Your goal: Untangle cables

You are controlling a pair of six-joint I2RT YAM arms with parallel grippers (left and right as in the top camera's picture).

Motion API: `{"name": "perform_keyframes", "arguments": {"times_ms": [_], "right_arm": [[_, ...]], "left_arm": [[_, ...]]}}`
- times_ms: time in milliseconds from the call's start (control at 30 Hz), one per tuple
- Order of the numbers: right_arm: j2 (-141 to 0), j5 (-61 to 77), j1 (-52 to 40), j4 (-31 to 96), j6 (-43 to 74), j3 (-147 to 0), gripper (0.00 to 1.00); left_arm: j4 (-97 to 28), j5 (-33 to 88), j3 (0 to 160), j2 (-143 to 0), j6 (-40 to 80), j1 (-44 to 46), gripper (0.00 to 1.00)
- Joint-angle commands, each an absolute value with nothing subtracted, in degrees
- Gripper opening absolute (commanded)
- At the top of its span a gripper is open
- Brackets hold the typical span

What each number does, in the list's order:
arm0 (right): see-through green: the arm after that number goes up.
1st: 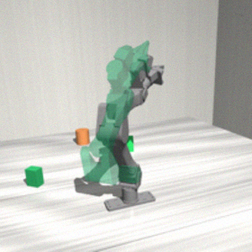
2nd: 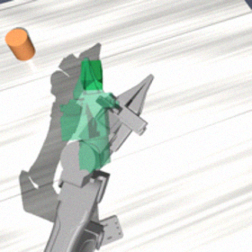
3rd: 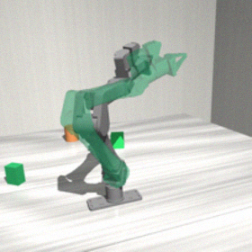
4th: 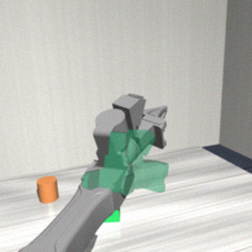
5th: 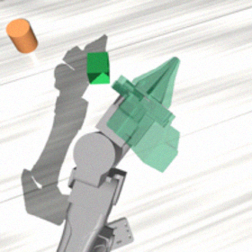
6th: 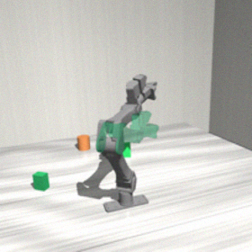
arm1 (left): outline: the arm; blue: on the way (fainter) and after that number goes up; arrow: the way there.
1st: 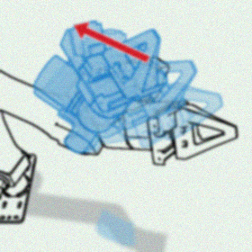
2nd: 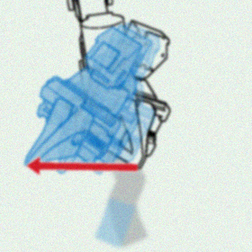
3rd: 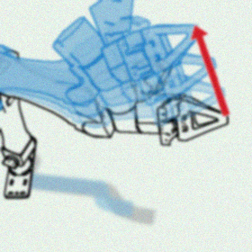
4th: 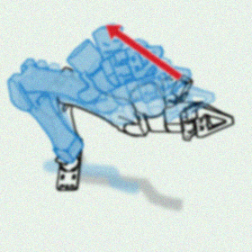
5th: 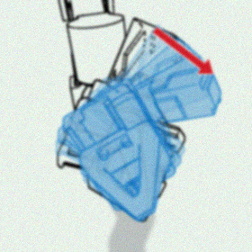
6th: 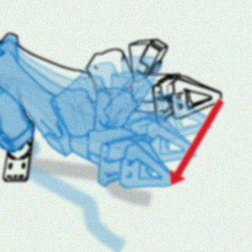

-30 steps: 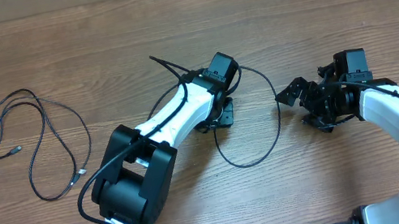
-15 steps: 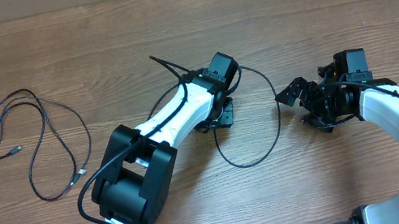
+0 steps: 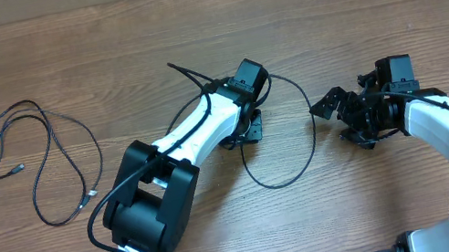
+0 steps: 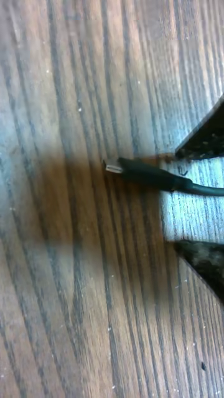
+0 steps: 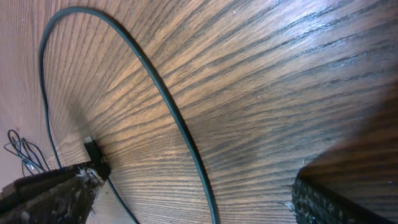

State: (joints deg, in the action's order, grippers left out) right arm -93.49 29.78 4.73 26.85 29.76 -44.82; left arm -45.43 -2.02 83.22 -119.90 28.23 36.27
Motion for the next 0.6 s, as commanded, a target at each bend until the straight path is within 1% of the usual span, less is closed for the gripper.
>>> {"name": "perform_keyframes", "arguments": {"times_ms": [0,33,133,233,300,467,567], "right_arm": [[-96.23,24.47,4.47,27.05,28.71,-42.44,1.0],[-96.23,24.47,4.47,27.05,28.71,-42.44,1.0],[-96.23,24.47,4.47,27.03,28.71,-42.44,1.0],[-96.23,24.47,4.47,27.05,28.71,-42.44,1.0],[-96.23,24.47,4.47,27.03,28.71,-42.44,1.0],[-96.23,24.47,4.47,27.05,28.73,-42.44,1.0],[-96.23,24.47,4.47,27.05,28.71,-42.44,1.0]], "left_arm": [[-45.47,-1.96,81.58,-120.64,28.75,36.03,0.21],[-45.6,-2.04,81.58,-120.64,28.73,36.03,0.04],[-45.6,-2.09,81.65,-120.62,28.01,35.92,0.04],[-46.94,-3.09,82.91,-119.94,23.66,35.29,0.04],[-50.85,-8.71,84.86,-119.04,23.2,34.85,0.04],[-64.07,-29.39,91.44,-116.95,23.38,33.21,0.04],[-68.47,-34.17,93.17,-116.95,23.29,31.9,0.05]]}}
